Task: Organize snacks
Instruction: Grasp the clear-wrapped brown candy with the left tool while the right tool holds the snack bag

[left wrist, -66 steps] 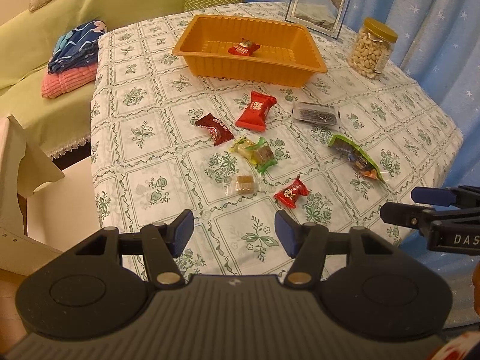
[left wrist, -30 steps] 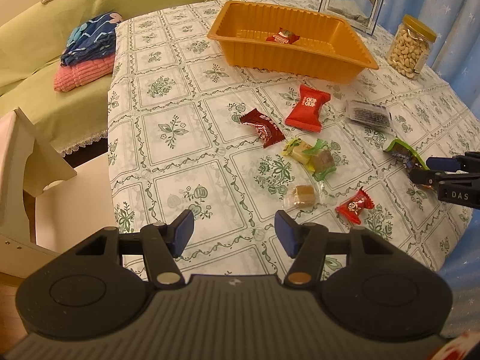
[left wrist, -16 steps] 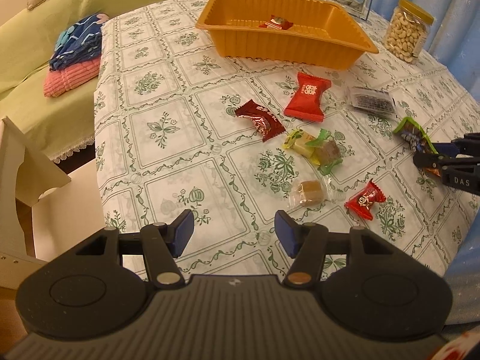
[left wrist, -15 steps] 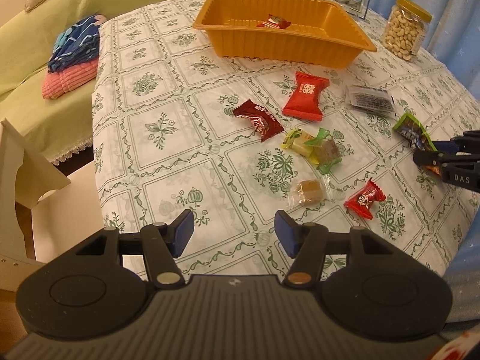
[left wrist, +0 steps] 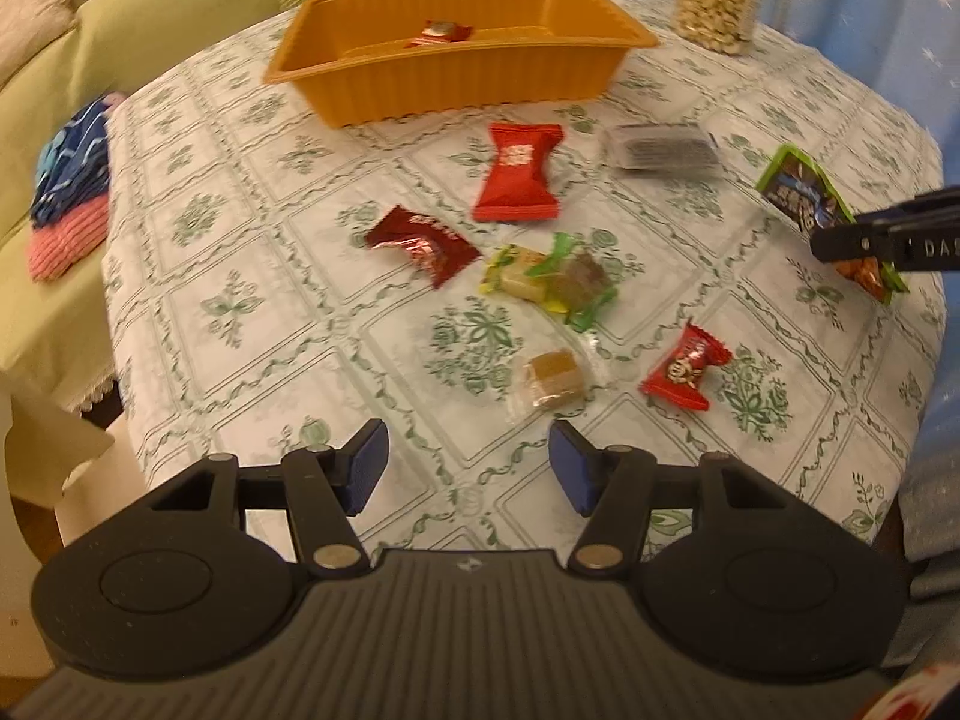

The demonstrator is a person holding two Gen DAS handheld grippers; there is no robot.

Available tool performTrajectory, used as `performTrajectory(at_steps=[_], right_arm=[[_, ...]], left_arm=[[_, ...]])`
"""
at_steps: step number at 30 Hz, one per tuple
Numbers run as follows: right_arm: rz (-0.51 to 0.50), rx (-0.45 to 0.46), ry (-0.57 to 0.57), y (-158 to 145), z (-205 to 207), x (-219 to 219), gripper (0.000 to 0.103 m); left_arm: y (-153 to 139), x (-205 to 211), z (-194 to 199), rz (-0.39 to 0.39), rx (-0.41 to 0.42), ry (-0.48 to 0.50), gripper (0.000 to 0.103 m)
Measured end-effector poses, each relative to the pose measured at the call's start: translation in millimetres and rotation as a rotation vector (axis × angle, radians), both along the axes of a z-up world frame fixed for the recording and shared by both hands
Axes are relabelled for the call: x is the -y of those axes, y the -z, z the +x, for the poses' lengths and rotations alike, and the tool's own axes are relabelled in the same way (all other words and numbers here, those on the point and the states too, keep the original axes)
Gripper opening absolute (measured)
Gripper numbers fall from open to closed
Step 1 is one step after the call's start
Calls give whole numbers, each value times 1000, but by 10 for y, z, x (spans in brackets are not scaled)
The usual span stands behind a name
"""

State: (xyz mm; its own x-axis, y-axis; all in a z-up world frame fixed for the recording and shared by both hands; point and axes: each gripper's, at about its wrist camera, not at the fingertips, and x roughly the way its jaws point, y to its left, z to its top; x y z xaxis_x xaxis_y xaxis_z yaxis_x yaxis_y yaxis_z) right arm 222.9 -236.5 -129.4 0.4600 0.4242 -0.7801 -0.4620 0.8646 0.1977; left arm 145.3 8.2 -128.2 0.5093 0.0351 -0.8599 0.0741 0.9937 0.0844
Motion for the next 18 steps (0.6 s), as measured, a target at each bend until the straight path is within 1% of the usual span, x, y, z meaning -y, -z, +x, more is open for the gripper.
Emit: performTrajectory(at_steps=[6, 11, 14, 18], right_arm=[[48, -17, 48, -76, -53, 144, 24], [62, -16, 78, -117, -96, 247, 24], [66, -20, 94, -123, -107, 290, 24], [67, -22, 106, -127, -117, 312, 24]], left_arm=[[63, 182, 120, 56, 21, 94, 56], [74, 223, 232, 62, 37, 129, 55], [81, 208, 287, 46, 36, 130, 50], [80, 201, 315, 1, 26, 130, 38]])
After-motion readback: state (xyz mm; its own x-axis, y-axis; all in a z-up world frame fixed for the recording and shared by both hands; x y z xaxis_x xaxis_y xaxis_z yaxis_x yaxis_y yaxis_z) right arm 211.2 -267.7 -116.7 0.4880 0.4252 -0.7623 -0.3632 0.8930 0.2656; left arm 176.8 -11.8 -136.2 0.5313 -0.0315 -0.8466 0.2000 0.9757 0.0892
